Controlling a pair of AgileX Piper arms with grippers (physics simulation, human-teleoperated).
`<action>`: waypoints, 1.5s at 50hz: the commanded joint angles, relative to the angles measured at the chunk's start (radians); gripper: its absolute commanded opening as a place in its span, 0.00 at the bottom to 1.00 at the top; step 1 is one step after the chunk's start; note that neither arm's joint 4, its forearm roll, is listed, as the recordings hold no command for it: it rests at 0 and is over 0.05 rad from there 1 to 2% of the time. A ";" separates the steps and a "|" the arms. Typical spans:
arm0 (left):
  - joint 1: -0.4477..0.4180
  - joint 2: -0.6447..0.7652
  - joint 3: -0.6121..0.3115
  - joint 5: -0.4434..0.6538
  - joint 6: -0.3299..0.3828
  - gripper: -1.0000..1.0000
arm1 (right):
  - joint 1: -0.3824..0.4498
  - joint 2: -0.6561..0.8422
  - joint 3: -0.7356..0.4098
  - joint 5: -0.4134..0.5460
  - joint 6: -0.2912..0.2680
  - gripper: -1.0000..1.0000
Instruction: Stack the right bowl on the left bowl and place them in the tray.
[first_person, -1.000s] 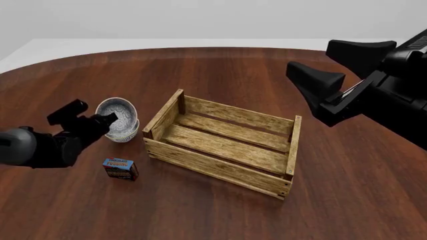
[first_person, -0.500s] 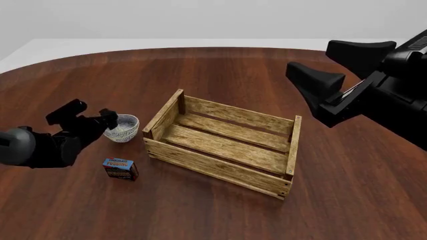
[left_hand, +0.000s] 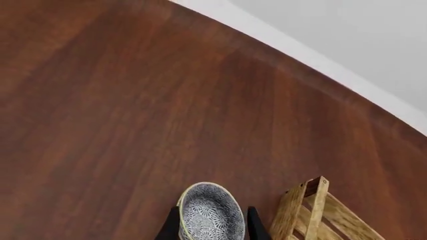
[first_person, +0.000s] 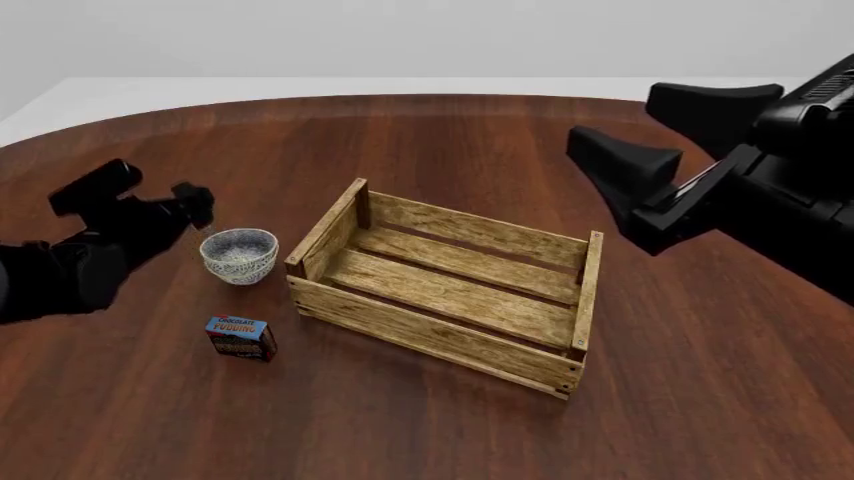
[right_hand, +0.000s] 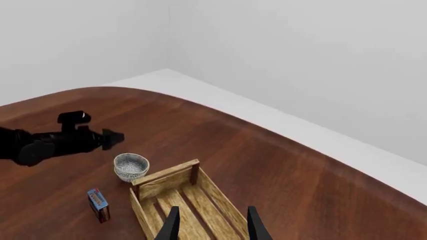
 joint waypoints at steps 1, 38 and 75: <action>-0.006 -0.068 -0.045 0.121 0.054 1.00 | 0.000 0.010 0.000 -0.003 -0.003 1.00; -0.103 -0.044 -0.214 0.484 0.095 1.00 | -0.003 0.020 0.000 -0.007 -0.010 1.00; -0.077 0.052 -0.269 0.513 0.167 1.00 | -0.007 0.000 0.001 0.002 -0.007 1.00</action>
